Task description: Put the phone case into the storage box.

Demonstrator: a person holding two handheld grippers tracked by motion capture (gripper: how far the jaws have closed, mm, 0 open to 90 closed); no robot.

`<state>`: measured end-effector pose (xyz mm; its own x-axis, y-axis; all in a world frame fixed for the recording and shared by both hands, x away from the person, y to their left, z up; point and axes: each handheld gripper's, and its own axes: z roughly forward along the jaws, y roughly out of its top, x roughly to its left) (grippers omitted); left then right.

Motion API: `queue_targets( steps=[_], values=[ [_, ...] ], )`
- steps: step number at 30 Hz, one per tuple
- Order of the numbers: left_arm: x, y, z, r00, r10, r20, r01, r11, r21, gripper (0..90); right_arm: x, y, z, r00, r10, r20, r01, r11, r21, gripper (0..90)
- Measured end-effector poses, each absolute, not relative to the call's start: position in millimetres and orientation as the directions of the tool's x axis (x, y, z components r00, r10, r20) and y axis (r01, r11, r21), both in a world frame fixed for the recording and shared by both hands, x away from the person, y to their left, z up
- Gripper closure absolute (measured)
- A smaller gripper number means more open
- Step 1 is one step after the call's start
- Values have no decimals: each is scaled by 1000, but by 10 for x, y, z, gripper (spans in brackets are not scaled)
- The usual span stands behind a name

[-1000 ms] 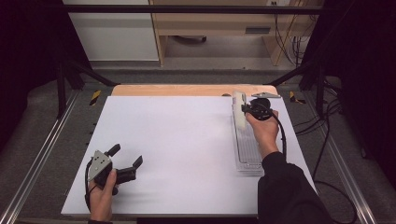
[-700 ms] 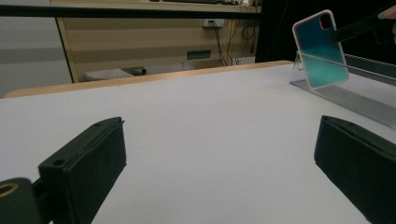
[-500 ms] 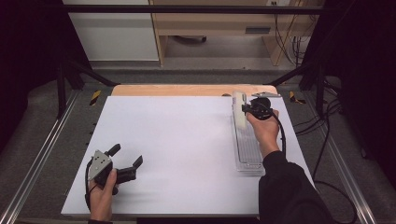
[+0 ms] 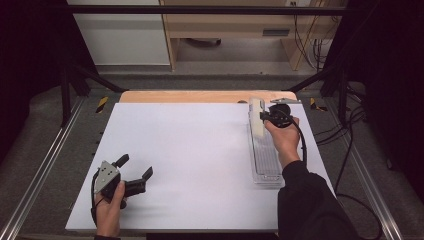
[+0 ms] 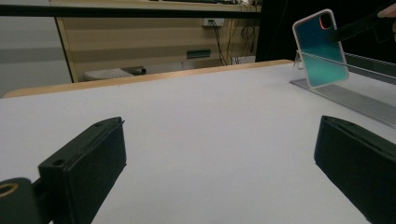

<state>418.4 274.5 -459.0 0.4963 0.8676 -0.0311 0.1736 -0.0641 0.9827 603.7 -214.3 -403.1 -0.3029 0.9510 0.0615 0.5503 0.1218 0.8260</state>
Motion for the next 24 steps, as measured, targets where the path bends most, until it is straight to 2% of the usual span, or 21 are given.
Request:
queue_targets(
  steps=[24],
  values=[
    [4188, 2747, -4591, 494, 869, -30, 173, -65, 983, 18, 6114, -2181, -4010, -286, 958, 25, 576, 151, 803, 807]
  ],
)
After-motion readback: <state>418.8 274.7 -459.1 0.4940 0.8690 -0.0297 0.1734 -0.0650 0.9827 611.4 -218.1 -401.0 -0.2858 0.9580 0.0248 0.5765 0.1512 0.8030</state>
